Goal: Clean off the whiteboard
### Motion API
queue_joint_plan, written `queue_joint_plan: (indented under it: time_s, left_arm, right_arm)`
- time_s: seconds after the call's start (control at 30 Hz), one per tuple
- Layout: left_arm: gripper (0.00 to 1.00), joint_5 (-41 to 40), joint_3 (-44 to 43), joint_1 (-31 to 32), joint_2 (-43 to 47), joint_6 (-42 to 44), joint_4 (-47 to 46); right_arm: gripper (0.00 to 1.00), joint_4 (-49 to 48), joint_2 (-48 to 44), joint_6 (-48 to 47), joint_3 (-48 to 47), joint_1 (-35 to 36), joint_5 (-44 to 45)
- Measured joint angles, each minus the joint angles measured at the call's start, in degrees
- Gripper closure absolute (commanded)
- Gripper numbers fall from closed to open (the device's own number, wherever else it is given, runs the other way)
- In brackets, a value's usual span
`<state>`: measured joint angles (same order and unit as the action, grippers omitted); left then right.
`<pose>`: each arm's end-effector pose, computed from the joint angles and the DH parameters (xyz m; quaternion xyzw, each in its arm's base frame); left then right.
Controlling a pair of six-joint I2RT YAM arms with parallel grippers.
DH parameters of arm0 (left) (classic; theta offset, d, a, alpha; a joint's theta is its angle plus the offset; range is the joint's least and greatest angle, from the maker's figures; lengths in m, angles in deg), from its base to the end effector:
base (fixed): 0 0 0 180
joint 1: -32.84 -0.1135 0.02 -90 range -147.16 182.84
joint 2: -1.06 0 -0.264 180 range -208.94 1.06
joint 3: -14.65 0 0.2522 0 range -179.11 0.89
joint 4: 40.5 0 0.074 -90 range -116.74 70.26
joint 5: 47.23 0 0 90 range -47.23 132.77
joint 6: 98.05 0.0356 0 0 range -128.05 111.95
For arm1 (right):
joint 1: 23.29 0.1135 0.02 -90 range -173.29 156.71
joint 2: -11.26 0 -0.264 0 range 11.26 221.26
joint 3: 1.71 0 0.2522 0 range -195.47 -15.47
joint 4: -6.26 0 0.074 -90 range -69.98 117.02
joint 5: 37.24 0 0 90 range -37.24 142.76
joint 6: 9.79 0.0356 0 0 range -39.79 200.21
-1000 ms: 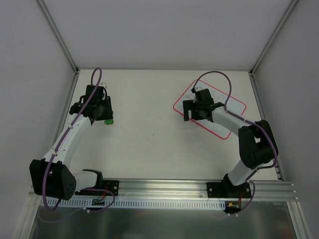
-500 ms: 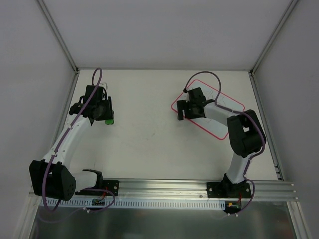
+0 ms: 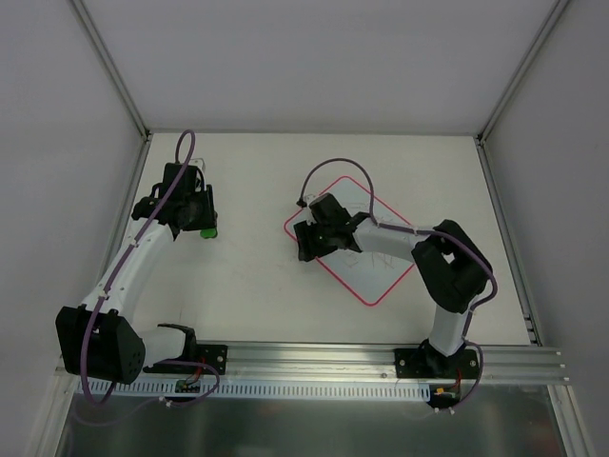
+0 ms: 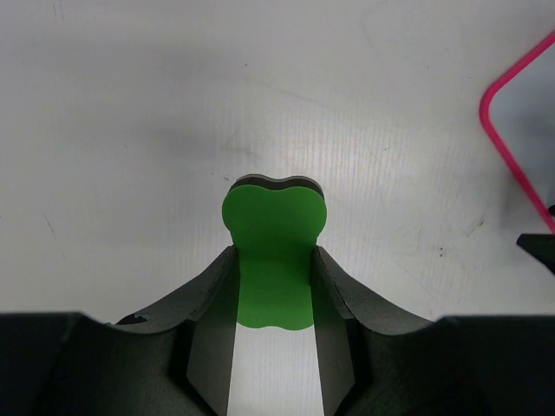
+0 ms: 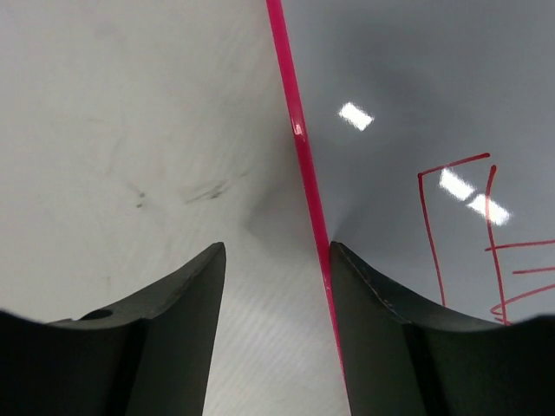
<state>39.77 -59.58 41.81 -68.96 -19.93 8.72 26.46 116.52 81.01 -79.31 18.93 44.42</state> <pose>0.2559 -0.0385 0.3026 -0.0335 0.9230 -0.0454 0.3805 0.2825 0.2633 0.1701 -0.3536 0.8613 0.1946 0.3087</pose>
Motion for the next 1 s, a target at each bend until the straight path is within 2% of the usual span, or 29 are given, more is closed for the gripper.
queue_joint_plan:
  time_s: [0.27,0.43,0.53,0.63,0.7,0.8,0.9,1.0]
  left_arm:
    - [0.78,0.13,0.15,0.0,0.28,0.02,0.0]
    - [0.78,1.31,0.31,0.09,0.39,0.44,0.0]
    - [0.78,1.55,0.31,0.11,0.39,0.63,0.0]
    - [0.78,1.57,0.31,0.52,0.39,0.85,-0.02]
    - [0.78,2.14,0.35,1.4,0.39,1.05,-0.02]
    - [0.78,3.08,0.46,3.1,0.39,1.53,0.0]
    - [0.79,4.33,0.46,4.02,0.37,2.21,0.0]
    - [0.79,5.05,0.46,4.57,0.28,2.49,-0.02]
  right_arm:
    - [0.49,2.38,-0.07,2.14,-0.26,10.67,-4.09]
    - [0.46,7.52,-1.84,0.96,-1.29,11.06,-2.73]
    - [0.43,9.73,-5.88,-0.39,-2.08,9.57,-0.31]
    - [0.45,10.14,-12.13,-0.35,-1.73,4.7,2.71]
    - [0.46,9.46,-16.9,0.5,-0.04,-1.99,5.07]
    - [0.46,8.63,-21.64,2.78,4.55,-15.67,7.32]
    - [0.47,9.31,-21.59,3.82,8.44,-25.79,9.2]
    - [0.49,11.45,-19.32,4.07,9.86,-29.92,8.87]
